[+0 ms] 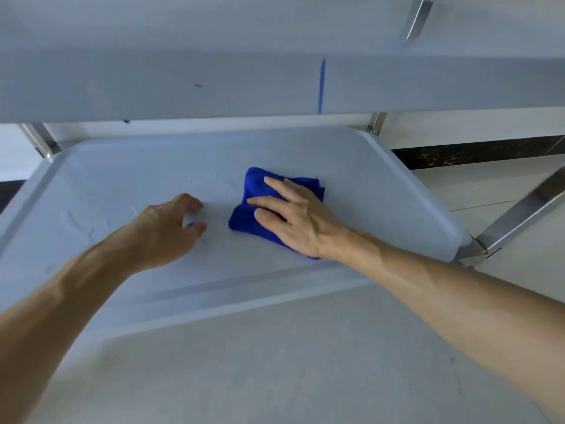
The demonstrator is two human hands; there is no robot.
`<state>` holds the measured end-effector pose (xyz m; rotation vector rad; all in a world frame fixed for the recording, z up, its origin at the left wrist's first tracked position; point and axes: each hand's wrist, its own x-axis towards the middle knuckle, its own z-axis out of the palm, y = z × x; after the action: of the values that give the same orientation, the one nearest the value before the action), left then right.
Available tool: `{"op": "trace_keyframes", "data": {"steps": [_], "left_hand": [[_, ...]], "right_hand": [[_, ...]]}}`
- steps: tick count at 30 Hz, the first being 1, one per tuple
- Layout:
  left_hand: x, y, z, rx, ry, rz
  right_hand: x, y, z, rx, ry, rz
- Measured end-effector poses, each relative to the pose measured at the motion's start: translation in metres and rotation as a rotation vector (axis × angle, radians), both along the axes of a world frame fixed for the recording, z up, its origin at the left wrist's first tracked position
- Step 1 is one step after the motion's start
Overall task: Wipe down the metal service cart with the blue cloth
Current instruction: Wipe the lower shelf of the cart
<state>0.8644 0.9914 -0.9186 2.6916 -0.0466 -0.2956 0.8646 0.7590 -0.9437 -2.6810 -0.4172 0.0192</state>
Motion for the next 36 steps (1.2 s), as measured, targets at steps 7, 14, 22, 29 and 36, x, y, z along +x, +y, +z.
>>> {"op": "trace_keyframes", "data": {"steps": [7, 14, 22, 29, 36], "left_hand": [[-0.001, 0.007, 0.012, -0.113, -0.053, 0.006], [-0.018, -0.047, 0.018, -0.052, -0.260, -0.369], [-0.050, -0.093, -0.033, 0.217, -0.278, -0.459], [-0.082, 0.022, -0.028, 0.233, -0.332, -0.636], [-0.019, 0.123, -0.026, 0.303, -0.202, -0.098]], "right_hand": [[-0.039, 0.022, 0.015, 0.357, 0.197, 0.016], [-0.045, -0.047, 0.010, 0.072, -0.011, -0.235], [-0.056, -0.056, -0.011, -0.072, -0.125, -0.311], [-0.056, -0.056, -0.016, -0.054, -0.202, -0.316], [-0.053, -0.055, -0.016, -0.050, -0.214, -0.339]]}}
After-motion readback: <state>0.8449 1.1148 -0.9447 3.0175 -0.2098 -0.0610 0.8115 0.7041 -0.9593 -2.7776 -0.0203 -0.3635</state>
